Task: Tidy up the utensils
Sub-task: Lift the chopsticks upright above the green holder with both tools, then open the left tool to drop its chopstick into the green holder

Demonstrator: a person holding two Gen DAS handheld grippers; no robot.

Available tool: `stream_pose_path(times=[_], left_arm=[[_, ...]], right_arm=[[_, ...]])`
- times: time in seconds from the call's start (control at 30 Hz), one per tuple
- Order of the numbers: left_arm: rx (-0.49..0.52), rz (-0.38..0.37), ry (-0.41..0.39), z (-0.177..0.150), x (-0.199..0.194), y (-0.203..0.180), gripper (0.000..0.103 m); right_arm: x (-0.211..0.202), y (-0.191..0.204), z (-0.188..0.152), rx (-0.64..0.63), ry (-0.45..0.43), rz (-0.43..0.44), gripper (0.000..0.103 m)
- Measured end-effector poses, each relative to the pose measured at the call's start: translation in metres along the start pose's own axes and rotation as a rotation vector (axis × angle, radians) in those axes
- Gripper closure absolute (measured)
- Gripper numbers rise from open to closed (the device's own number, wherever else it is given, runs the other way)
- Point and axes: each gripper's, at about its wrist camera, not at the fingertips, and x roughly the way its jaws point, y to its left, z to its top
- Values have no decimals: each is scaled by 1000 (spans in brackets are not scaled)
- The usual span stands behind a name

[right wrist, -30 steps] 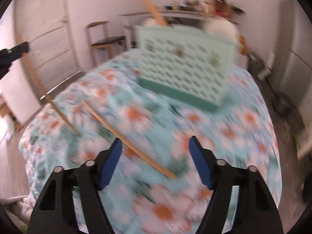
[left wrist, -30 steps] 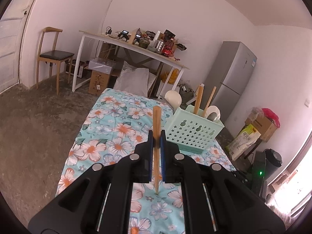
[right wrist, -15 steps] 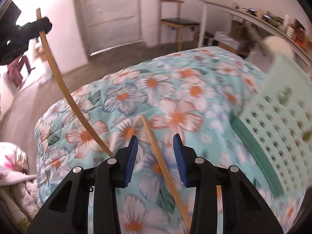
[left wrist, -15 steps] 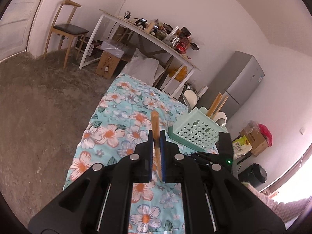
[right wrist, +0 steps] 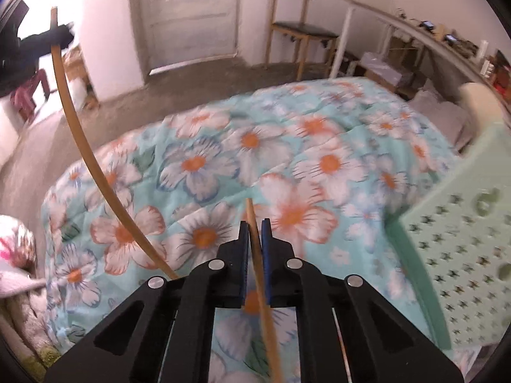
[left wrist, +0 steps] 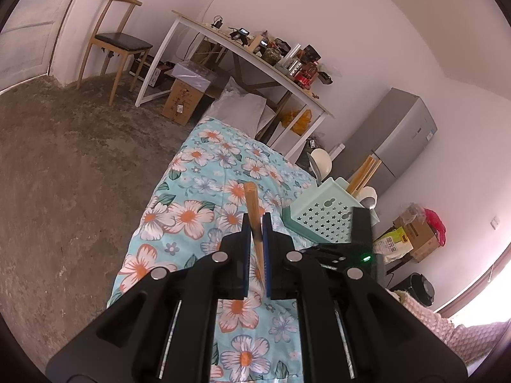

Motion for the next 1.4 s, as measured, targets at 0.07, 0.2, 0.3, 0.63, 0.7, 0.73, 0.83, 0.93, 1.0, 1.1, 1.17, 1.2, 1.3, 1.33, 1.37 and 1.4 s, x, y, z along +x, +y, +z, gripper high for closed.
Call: stream_pose_path(times=[0.07, 0.2, 0.3, 0.63, 0.7, 0.73, 0.83, 0.93, 1.0, 1.1, 1.17, 1.2, 1.3, 1.33, 1.37, 1.4], left_arm=[[11, 2, -4, 0, -1, -4, 97], [39, 9, -18, 1, -2, -14, 97], [55, 9, -28, 2, -3, -23, 98], [148, -38, -76, 11, -3, -72, 98], [166, -60, -88, 16, -2, -83, 98], [178, -83, -97, 20, -1, -91, 98], [217, -136, -133, 31, 2, -114, 98], [240, -186, -166, 42, 7, -135, 98], [247, -237, -194, 51, 11, -151, 98], [265, -287, -237, 62, 14, -171, 98], [295, -324, -276, 69, 17, -191, 98], [324, -327, -296, 71, 21, -203, 98], [391, -298, -305, 72, 41, -230, 98], [427, -262, -310, 70, 51, -241, 98], [463, -239, -312, 67, 60, -250, 98], [492, -223, -310, 65, 68, -257, 98]], right_arm=[[-29, -11, -1, 55, -65, -30, 97], [-93, -33, -6, 158, -208, -103, 97], [-153, -49, -19, 244, -337, -173, 97], [-250, -71, -65, 402, -557, -269, 97], [-260, -73, -74, 417, -586, -279, 97], [-261, -73, -74, 421, -597, -282, 97], [-274, -78, -81, 443, -651, -291, 97], [-285, -79, -88, 458, -691, -294, 97], [-291, -80, -92, 462, -714, -296, 97], [-300, -79, -96, 461, -745, -298, 97], [-305, -80, -100, 466, -766, -293, 97], [-306, -81, -100, 467, -770, -290, 97], [-311, -84, -106, 475, -791, -280, 97], [-312, -83, -106, 476, -794, -278, 97], [-313, -84, -108, 479, -800, -276, 97], [-313, -86, -110, 481, -803, -274, 97]])
